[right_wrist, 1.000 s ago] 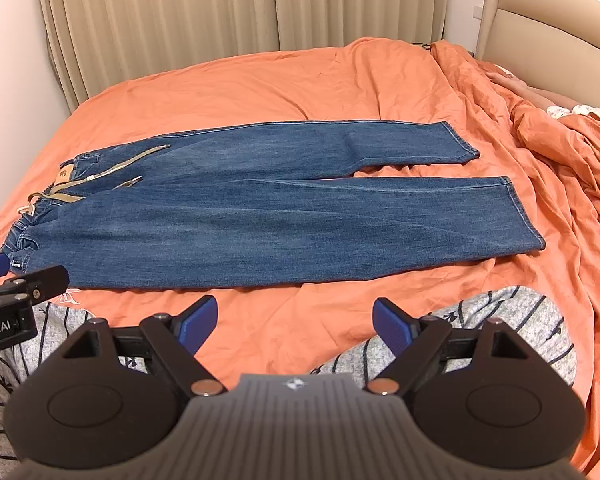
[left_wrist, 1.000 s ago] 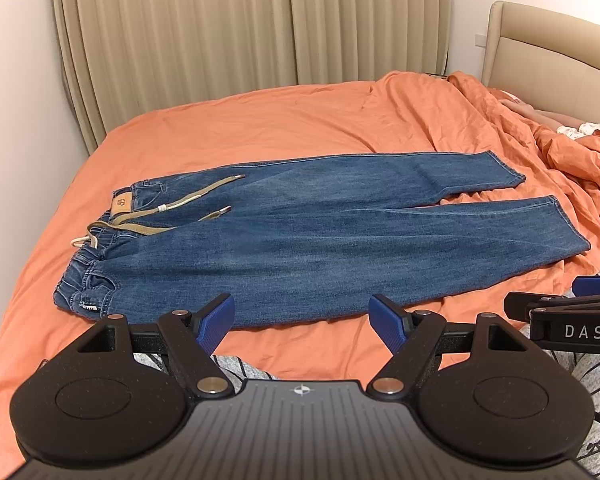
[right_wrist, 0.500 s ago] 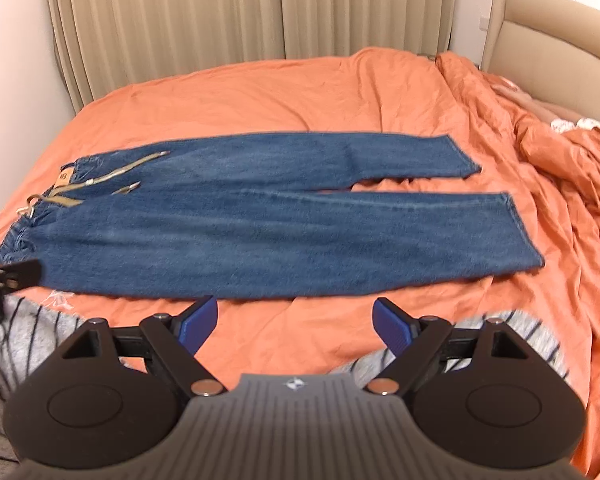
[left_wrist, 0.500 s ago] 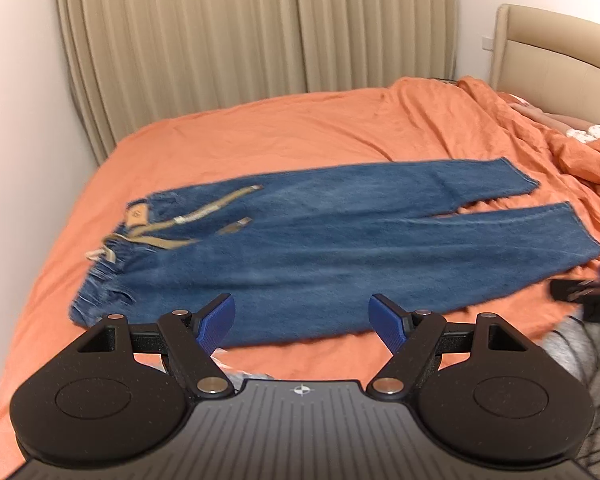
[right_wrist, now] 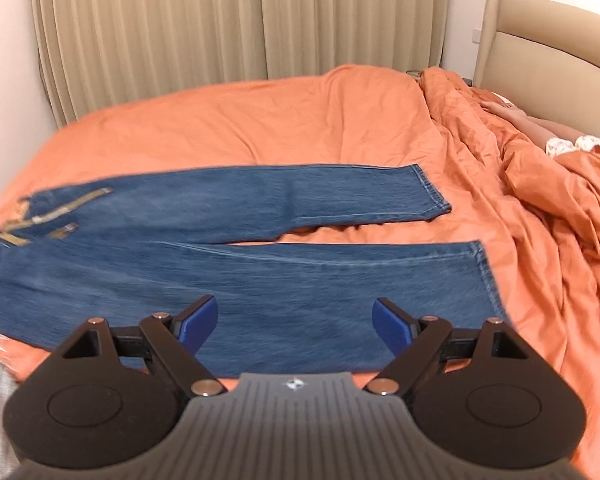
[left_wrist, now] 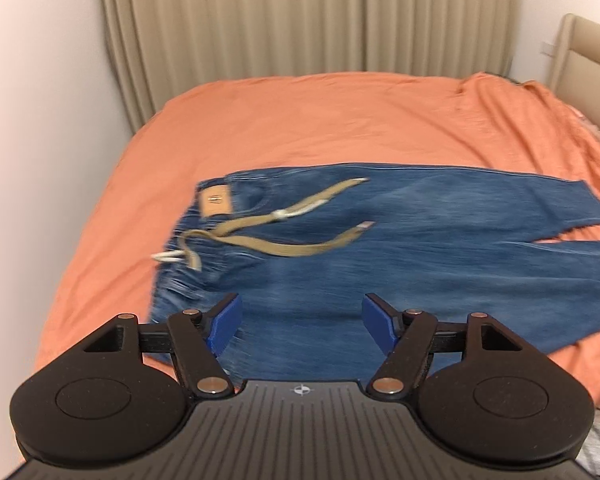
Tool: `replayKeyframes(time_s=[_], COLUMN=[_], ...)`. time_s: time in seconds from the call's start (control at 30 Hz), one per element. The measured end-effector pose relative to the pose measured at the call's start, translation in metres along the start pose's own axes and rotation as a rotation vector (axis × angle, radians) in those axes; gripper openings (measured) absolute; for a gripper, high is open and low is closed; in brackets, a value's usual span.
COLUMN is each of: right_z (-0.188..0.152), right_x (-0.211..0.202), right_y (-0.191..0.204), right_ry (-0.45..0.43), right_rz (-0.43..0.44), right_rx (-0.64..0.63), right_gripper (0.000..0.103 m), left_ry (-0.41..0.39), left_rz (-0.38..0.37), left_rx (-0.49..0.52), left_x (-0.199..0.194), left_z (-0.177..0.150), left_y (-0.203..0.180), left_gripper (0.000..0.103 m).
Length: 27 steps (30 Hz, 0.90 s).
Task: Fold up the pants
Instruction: 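Move the left tool to the jeans waistband while the right tool reaches a leg hem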
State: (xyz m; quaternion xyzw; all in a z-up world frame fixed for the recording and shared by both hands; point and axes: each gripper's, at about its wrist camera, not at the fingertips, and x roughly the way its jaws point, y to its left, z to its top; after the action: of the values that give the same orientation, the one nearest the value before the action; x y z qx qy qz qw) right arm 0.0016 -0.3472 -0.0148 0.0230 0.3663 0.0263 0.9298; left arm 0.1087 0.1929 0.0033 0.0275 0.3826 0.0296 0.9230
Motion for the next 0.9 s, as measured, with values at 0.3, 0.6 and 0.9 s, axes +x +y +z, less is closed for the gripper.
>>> replayKeyframes(time_s=[0.3,0.6,0.9], right_z=[0.052,0.063,0.073], right_x=[0.097,0.173,0.211], right_y=[-0.071,-0.141,-0.19], right_ry=[0.094,0.213,0.259], right_rz=[-0.103,-0.18,-0.19], right_rx=[-0.032,0.038,0.047], right_gripper=[0.077,0.05,0.05], left_ry=[0.136,0.282,0.353], left_rz=[0.051,0.099,0.127], left_rx=[0.104,0.106,0.083], left_x=[0.081,0.146,0.165], left_z=[0.001,-0.016,-0.014], left_y=[0.045,0.063,0.063], left_gripper=[0.077,0.074,0.077])
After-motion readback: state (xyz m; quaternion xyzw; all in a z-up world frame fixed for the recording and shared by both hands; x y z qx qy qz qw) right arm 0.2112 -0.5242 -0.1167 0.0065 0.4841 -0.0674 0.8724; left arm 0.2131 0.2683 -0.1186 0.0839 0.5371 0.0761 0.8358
